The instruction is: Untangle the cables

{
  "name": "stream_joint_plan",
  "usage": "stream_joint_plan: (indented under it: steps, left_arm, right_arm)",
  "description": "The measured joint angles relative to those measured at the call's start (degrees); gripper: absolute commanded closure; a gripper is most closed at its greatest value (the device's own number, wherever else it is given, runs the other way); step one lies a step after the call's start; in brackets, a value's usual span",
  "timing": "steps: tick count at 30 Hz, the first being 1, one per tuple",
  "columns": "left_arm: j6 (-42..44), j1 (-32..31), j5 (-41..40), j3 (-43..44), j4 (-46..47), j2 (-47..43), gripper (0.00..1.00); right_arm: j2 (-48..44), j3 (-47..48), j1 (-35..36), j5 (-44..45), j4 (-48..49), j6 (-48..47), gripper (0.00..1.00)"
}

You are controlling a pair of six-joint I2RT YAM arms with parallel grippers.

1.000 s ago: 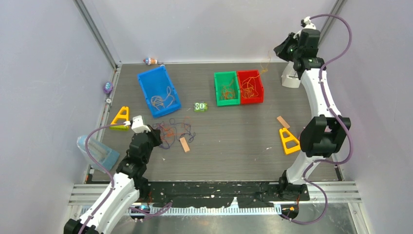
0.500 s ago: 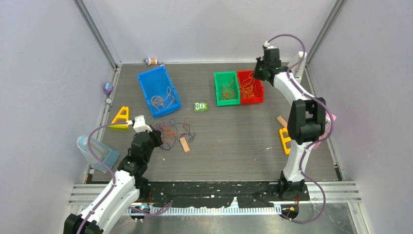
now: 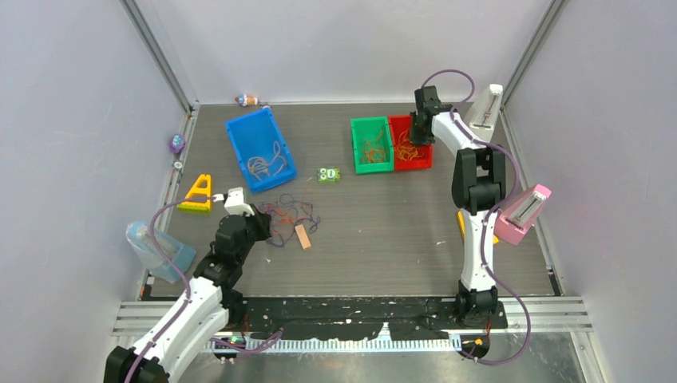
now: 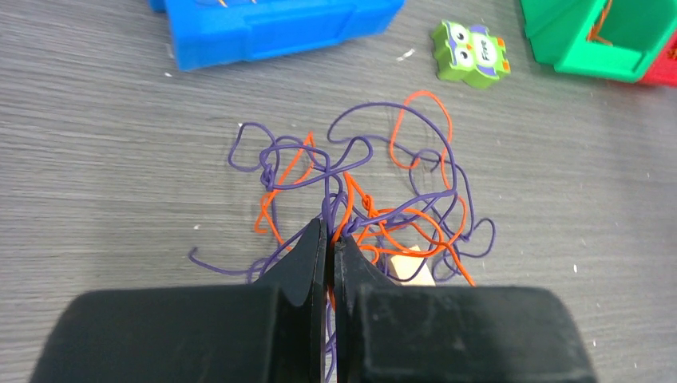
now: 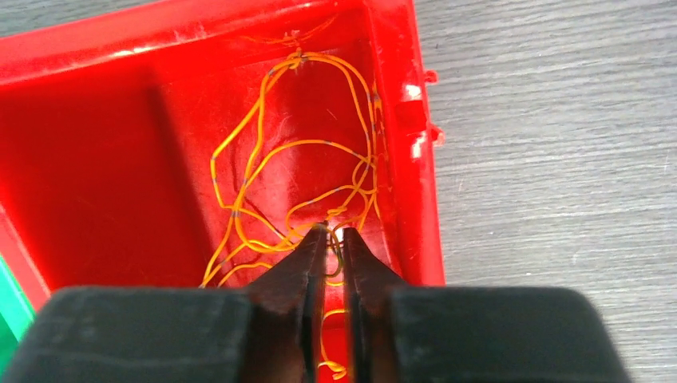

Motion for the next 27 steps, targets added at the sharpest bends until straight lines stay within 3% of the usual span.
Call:
stream_joint_plan:
  steps: [6, 10, 13, 14, 21, 27]
  left_arm:
    - [0.9, 0.0, 4.9, 0.0, 0.9, 2.5, 1.00]
    - [1.6, 0.0, 6.4, 0.0, 1.7, 2.4, 1.00]
    - [1.9, 0.0, 7.3, 0.0, 2.0, 2.4, 1.00]
    - [1.9, 0.0, 7.5, 0.0, 2.0, 2.4, 1.00]
    - [1.9, 0.0, 8.8, 0.0, 2.1, 2.4, 1.00]
    - [1.9, 0.0, 9.2, 0.0, 2.1, 2.0, 1.00]
  right_arm:
    - [-3.5, -2.6, 1.1, 0.9, 0.1, -0.8, 0.50]
    - [-13.0, -8.8, 2.1, 2.2, 1.0, -1.0, 0.36]
    - [-21.5, -12.1, 3.3, 3.6, 2.2, -1.0, 0.09]
    - [-24.5, -13.2, 3.8, 4.0, 2.9, -1.1, 0.07]
    - [-37.3, -21.8, 9.7, 2.1, 8.3, -1.7, 0.05]
    - [-37.7, -31.9, 20.3, -9.2, 13.0, -3.9, 0.10]
